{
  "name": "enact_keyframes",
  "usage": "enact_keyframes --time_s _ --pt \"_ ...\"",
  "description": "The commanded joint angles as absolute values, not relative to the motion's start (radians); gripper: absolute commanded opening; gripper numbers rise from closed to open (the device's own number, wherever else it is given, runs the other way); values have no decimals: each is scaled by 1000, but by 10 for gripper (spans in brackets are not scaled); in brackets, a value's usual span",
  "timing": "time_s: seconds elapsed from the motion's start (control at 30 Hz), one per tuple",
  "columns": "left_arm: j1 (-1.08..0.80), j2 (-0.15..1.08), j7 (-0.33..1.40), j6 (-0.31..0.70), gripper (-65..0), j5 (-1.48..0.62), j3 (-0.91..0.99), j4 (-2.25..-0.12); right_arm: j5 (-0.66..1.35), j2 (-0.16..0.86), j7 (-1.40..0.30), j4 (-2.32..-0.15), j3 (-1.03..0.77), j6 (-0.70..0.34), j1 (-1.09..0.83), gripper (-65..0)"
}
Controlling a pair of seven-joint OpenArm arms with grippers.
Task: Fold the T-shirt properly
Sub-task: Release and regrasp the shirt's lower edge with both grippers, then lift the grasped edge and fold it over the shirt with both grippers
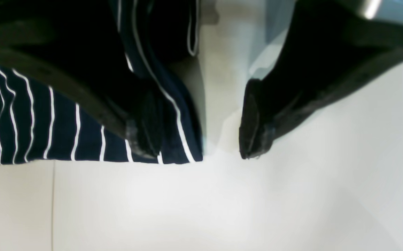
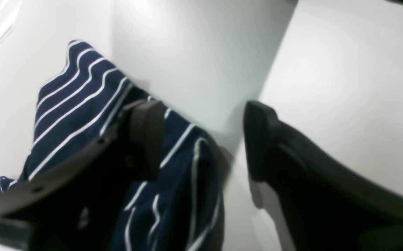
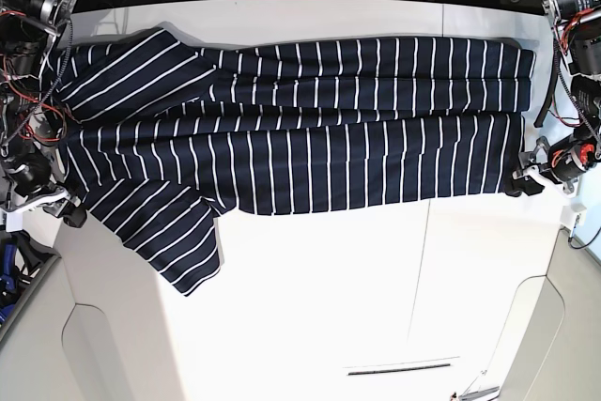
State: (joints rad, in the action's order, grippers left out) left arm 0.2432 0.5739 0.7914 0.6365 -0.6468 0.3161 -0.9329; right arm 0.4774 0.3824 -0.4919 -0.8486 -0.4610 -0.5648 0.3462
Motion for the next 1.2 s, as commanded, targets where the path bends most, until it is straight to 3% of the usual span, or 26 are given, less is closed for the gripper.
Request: enact_keyframes --time_s 0.0,0.7,1.17 --pt "262 595 790 640 -258 -645 321 -936 493 401 -466 -863 -465 -576 371 -290" --pt "263 560 890 686 -265 -718 300 -934 452 401 -382 -801 -397 -576 376 -290" --pt "263 560 918 686 -614 -719 279 -934 424 339 -306 -755 -311 -584 377 -289"
